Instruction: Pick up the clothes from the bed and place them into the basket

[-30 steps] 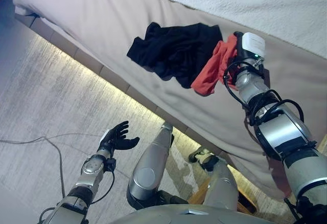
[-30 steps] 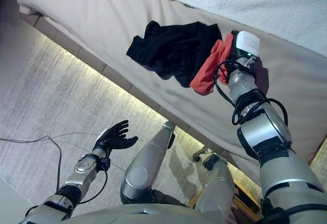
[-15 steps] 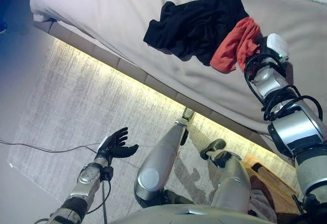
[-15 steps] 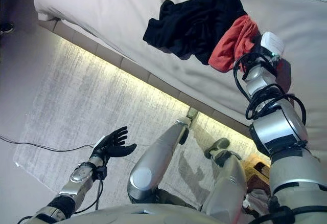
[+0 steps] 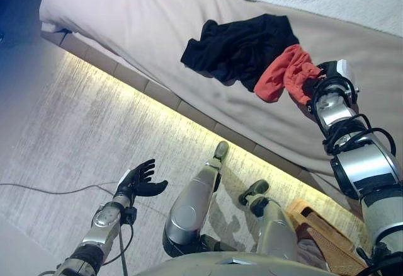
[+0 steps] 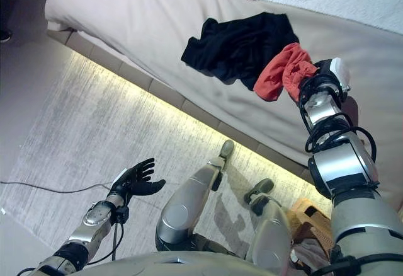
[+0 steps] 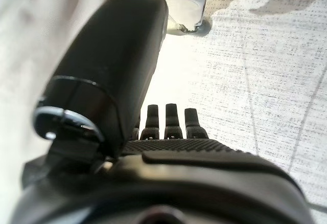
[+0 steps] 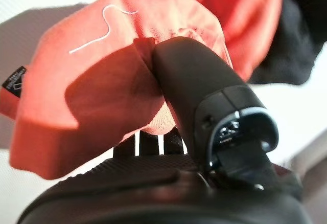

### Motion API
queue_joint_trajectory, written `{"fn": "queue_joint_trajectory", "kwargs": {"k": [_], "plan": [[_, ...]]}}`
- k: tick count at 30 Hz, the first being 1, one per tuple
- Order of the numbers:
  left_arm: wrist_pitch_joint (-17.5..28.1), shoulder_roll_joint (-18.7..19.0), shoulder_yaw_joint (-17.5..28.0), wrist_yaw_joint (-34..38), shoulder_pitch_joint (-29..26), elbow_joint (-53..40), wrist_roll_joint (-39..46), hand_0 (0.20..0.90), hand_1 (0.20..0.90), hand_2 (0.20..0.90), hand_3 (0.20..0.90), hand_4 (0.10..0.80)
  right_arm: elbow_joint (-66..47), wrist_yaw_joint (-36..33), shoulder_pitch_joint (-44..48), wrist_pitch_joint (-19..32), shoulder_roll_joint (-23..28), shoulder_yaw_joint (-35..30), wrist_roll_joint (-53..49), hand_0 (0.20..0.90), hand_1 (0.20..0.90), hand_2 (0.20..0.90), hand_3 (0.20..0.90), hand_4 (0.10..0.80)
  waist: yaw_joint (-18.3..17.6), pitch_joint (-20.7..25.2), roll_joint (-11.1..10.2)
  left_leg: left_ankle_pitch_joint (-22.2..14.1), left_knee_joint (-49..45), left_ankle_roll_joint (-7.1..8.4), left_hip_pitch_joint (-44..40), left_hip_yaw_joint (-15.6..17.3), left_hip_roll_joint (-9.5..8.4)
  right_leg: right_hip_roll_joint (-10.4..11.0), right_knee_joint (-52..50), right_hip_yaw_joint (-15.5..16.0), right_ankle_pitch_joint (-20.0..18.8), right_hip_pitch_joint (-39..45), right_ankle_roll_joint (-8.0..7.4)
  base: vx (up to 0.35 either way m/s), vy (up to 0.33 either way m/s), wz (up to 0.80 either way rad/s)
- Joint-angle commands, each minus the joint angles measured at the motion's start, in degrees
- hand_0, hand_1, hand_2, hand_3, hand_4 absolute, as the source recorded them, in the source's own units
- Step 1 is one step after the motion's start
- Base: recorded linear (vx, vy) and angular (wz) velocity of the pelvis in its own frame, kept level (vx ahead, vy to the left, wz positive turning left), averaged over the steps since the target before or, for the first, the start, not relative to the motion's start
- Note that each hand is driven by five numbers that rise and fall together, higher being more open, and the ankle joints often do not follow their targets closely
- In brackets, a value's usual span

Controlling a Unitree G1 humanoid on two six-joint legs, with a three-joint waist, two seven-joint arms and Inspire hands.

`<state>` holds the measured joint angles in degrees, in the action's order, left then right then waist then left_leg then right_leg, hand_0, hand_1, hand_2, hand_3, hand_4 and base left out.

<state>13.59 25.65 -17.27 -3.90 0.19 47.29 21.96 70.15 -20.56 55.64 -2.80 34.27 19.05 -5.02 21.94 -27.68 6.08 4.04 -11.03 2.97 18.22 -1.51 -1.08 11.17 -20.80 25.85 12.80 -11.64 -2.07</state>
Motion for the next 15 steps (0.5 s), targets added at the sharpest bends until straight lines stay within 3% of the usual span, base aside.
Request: {"fn": "queue_joint_trajectory", "kwargs": {"k": [1, 8, 13, 15], "plan": [[1.77, 1.01, 1.90, 0.88, 3.18, 2.16, -3.52, 0.900, 0.900, 0.900, 0.900, 0.800, -7.63, -4.02, -4.72, 7.84, 4.69, -1.44, -3.52, 0.300, 0.300, 0.300, 0.200, 0.100, -1.66, 6.13, -3.68, -1.28, 0.79, 0.19, -0.22, 1.35, 1.40, -2.55, 10.45, -0.96, -8.21, 8.47, -1.24, 0.033, 0.009, -0.12], [1.53, -3.29, 3.05, 1.57, 5.00, 5.27, -8.52, 0.900, 0.900, 0.900, 0.900, 0.800, -26.43, -3.07, -22.55, 10.56, 1.23, -7.55, -11.27, 0.300, 0.300, 0.300, 0.200, 0.100, -7.52, 11.97, -5.84, -0.57, 8.25, 0.37, -8.77, 3.85, 2.61, -4.42, 17.32, -4.37, -10.89, 13.14, -1.75, 0.013, 0.001, -0.19], [0.72, -6.21, 3.90, 2.51, 4.88, 6.30, -10.19, 0.900, 0.900, 0.900, 0.900, 0.800, -43.49, -1.01, -38.96, 14.20, -3.19, -15.65, -11.77, 0.300, 0.300, 0.300, 0.200, 0.100, -13.86, 16.76, -6.74, -0.73, 13.81, 0.13, -15.62, 6.68, 3.60, -6.09, 21.24, -7.99, -12.76, 14.93, -1.96, 0.021, -0.020, -0.29], [0.49, -6.44, 3.89, 2.68, 4.92, 6.11, -10.43, 0.900, 0.900, 0.900, 0.900, 0.800, -45.95, -1.20, -41.09, 14.52, -3.76, -16.76, -11.28, 0.300, 0.300, 0.300, 0.200, 0.100, -14.42, 17.25, -6.78, -0.68, 14.49, 0.15, -16.46, 7.03, 3.70, -6.30, 21.77, -8.44, -13.00, 15.27, -2.00, -0.013, -0.038, -0.29]]}}
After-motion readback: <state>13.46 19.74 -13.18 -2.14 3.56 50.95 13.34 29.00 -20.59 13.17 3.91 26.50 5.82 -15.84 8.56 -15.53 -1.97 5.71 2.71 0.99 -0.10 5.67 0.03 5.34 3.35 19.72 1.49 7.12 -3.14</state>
